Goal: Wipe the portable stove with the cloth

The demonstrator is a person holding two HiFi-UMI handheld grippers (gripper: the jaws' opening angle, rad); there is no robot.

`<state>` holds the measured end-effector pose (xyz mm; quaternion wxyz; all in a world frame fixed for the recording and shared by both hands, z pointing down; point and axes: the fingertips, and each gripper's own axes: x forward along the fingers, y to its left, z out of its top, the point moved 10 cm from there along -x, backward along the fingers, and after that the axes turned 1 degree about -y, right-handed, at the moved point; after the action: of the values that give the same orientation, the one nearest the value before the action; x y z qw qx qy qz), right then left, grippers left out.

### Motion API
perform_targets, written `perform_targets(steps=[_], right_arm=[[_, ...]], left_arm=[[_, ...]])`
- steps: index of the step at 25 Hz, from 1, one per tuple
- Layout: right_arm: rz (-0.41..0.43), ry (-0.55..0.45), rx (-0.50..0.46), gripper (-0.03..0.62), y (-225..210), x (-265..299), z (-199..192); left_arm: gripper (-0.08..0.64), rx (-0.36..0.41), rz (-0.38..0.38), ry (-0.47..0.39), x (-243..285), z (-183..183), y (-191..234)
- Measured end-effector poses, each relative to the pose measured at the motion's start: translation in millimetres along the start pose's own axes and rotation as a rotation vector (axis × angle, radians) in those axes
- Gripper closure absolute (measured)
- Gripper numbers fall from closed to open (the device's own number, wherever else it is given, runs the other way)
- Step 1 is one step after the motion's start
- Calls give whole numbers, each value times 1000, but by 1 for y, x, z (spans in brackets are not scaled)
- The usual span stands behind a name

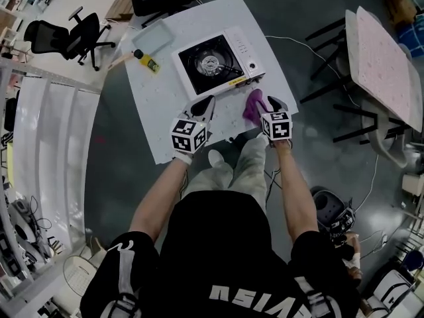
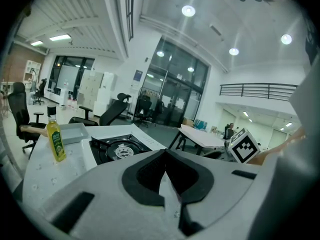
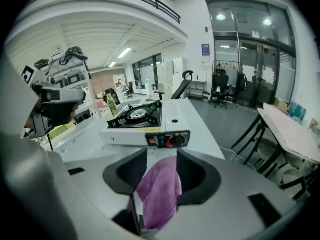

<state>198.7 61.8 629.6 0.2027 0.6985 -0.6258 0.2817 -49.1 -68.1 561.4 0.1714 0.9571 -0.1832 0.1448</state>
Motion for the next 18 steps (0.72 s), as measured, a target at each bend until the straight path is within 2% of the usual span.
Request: perform_targets(steps=[6,12,18], right_arm=[[-8,-133,-35,423,3,-28,48],[-31,-229,-63,479,8,-54,80],[-63,-272,-72,545,10,-67,90]], left_arm=[[557,14,9,-56,-9,24,0],[557,31,31,-116,-22,49,3],[557,34,50,-149,-32,58,4]])
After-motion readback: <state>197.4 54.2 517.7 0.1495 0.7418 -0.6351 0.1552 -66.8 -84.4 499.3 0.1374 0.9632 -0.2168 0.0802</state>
